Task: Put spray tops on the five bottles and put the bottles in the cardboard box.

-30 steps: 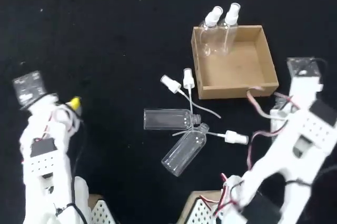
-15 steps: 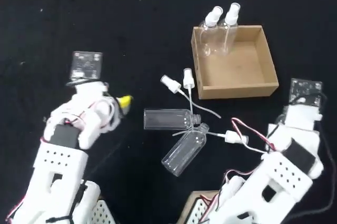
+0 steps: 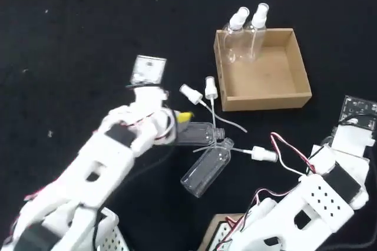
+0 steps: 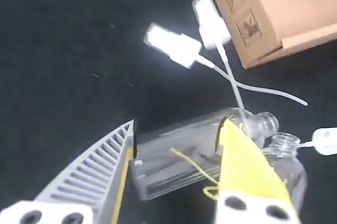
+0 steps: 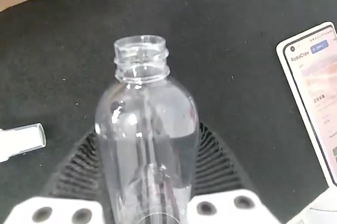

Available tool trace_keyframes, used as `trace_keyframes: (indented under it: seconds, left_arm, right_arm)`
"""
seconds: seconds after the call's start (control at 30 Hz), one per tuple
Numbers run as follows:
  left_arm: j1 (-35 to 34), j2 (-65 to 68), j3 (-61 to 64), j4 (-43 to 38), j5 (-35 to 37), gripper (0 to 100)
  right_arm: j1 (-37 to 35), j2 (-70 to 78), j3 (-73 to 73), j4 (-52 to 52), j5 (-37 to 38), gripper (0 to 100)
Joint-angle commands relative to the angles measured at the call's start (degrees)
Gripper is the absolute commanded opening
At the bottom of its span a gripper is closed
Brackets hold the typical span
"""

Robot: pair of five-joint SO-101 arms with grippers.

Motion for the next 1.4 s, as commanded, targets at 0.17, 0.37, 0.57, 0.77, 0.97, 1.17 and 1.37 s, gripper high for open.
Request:
trace_keyframes:
  seconds: [0.17,0.37,0.57,0.77,0.97,1.17,1.37]
  left_arm:
    - [2.6,19.2,-12.0,-8.1,20.6,30]
    - [2.6,23.8,-18.1,-8.4,25.0,32]
    - [2.6,32.8,-24.2,-8.5,27.4,32]
    - [-1.6,40.4,-29.1,-8.4,30.3,32]
    - [-2.2,41.8,-29.2,-8.1,30.3,30]
    - [-2.2,41.9,-29.2,-8.1,30.3,9]
    - [-2.4,41.9,-29.7,-8.4,30.3,9]
  right_arm:
    - [4.0,-0.8,-0.2,-4.2,3.4,1.1]
    - [4.3,-0.8,-0.1,-4.1,3.4,1.1]
    - [4.3,-0.8,-0.1,-4.2,3.5,1.1]
    - [4.3,-0.8,0.0,-4.2,3.5,1.1]
    - [4.0,-0.9,1.5,-4.4,3.5,1.1]
    - [4.0,-0.9,1.5,-4.4,3.5,1.1]
    - [4.0,-0.9,1.6,-4.0,3.5,1.1]
